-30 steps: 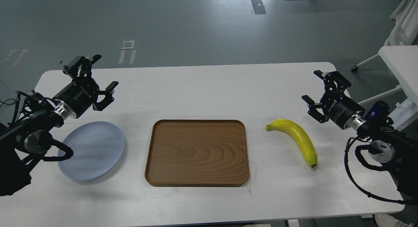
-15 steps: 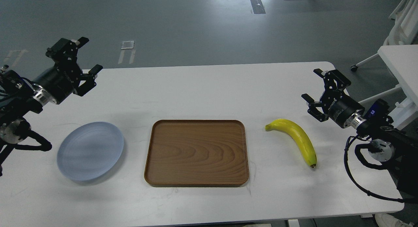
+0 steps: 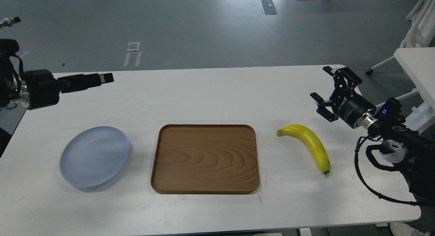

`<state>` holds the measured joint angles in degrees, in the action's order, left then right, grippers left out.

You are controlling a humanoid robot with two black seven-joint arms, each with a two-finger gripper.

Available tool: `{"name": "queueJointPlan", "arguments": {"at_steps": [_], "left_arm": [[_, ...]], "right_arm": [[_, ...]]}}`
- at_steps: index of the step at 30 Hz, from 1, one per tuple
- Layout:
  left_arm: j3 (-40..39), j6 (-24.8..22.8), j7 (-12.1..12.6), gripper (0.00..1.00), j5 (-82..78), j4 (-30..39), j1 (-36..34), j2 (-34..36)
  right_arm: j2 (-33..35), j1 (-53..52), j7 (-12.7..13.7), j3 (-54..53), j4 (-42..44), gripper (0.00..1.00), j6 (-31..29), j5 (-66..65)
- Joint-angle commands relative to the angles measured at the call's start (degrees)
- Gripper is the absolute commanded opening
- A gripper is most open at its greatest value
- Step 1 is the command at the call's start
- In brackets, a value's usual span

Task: Place banana on plate with both arms
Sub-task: 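Lower the left gripper to the rim of the light blue plate and grasp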

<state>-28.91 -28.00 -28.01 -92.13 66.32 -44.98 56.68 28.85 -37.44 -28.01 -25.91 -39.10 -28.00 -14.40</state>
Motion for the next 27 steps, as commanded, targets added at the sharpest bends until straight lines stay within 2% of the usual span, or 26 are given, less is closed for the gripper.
{"name": "queueJointPlan", "arguments": {"at_steps": [1,3,6,12,16,22,26,27], "left_arm": [[6.9,0.0,0.0,1.0,-8.5,-2.8,0.2,1.2],[12.6,1.3,0.0,1.0,-8.3,-5.7,0.2,1.2],[15.2,2.4,0.0,0.98,-8.2,-8.5,0.2,0.7],[15.2,2.9,0.0,0.94,-6.3,-11.6,3.8,-0.6],[15.5,4.4,0.0,0.94,-3.9,-16.8,5.7,-3.1],[15.5,5.2,0.0,0.91,-3.7,-19.9,6.3,-4.8],[15.5,5.2,0.0,0.82,-3.7,-20.8,6.7,-5.1],[15.5,5.2,0.0,0.76,-3.7,-21.1,6.7,-5.3]], "right_arm": [[0.1,-0.4,0.0,0.1,0.0,1.0,0.0,0.0],[0.1,-0.5,0.0,0.1,0.0,1.0,0.0,0.0],[0.1,-0.5,0.0,0.0,0.0,1.0,0.0,0.0],[0.1,-0.5,0.0,0.1,0.0,1.0,0.0,0.0],[0.1,-0.5,0.0,0.1,0.0,1.0,0.0,0.0],[0.1,-0.5,0.0,0.1,0.0,1.0,0.0,0.0],[0.1,-0.5,0.0,0.1,0.0,1.0,0.0,0.0],[0.1,-0.5,0.0,0.1,0.0,1.0,0.0,0.0]]}}
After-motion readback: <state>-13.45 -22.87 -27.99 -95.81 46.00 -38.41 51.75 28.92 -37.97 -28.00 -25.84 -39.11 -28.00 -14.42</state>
